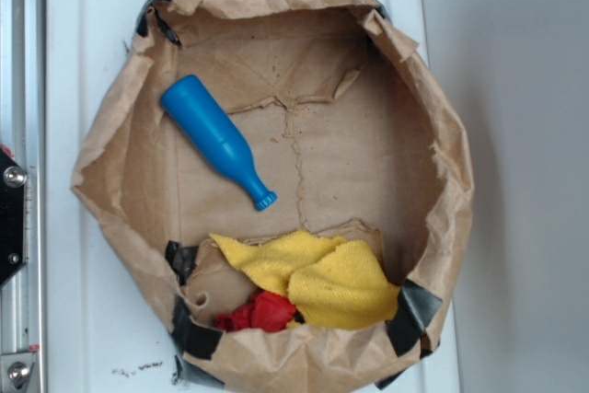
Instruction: Grab the blue bottle.
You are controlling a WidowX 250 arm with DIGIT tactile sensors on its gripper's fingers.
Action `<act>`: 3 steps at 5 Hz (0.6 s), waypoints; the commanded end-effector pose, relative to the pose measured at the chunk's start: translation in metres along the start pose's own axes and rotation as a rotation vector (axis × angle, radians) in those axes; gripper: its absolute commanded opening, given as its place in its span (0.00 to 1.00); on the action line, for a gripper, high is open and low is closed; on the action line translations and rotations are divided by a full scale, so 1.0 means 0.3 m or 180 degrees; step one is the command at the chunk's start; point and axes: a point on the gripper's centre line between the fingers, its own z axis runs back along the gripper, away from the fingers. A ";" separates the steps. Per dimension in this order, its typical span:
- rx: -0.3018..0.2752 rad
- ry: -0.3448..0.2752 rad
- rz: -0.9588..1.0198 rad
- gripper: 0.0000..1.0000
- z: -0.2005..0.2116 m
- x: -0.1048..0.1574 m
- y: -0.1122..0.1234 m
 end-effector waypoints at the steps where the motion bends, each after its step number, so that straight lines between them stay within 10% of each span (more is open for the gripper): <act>1: 0.0000 0.0000 0.0000 1.00 0.000 0.000 0.000; 3: 0.0111 -0.0605 -0.0350 1.00 -0.100 0.234 -0.022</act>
